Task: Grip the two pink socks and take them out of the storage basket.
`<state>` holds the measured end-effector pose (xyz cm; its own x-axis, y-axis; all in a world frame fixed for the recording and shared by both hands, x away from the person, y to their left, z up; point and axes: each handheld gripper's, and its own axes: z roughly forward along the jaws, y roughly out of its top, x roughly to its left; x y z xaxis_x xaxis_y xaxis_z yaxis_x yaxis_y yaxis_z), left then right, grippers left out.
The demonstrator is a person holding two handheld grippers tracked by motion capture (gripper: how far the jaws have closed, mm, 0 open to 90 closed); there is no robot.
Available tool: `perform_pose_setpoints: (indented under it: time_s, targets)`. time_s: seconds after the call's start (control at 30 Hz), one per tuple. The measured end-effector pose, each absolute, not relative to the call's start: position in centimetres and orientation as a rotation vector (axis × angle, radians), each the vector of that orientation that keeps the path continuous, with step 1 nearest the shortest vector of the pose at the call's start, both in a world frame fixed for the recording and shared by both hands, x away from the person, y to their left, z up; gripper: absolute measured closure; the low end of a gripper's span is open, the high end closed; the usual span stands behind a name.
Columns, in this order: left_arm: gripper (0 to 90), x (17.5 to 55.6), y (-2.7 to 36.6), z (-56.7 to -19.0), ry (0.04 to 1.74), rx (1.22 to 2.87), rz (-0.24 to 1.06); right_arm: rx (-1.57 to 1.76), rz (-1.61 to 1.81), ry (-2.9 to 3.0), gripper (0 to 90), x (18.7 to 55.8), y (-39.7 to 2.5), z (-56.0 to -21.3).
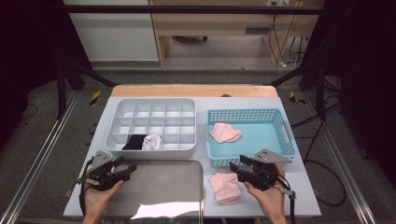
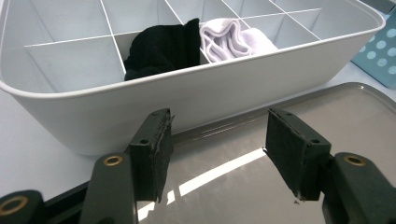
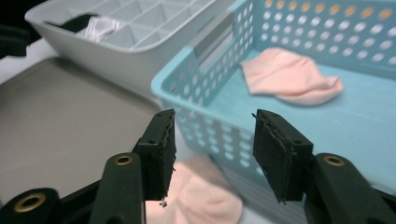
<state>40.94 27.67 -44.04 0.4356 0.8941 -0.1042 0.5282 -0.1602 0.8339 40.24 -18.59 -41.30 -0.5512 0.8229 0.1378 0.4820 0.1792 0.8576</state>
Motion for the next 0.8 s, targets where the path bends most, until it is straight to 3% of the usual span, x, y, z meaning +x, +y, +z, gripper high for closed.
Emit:
perform_pose_setpoints:
  time_s: [0.37, 0.8]
  targets:
    - [39.7, 41.1, 27.7, -44.2, 1.216, 1.829, 0.525, 1.229, 1.244, 2.037, 41.0, 44.7, -17.6, -37.5]
    - [39.5, 41.2, 27.8, -44.4, 1.221, 1.827, 0.521, 1.289, 1.183, 1.991, 39.5, 50.7, -16.9, -36.6]
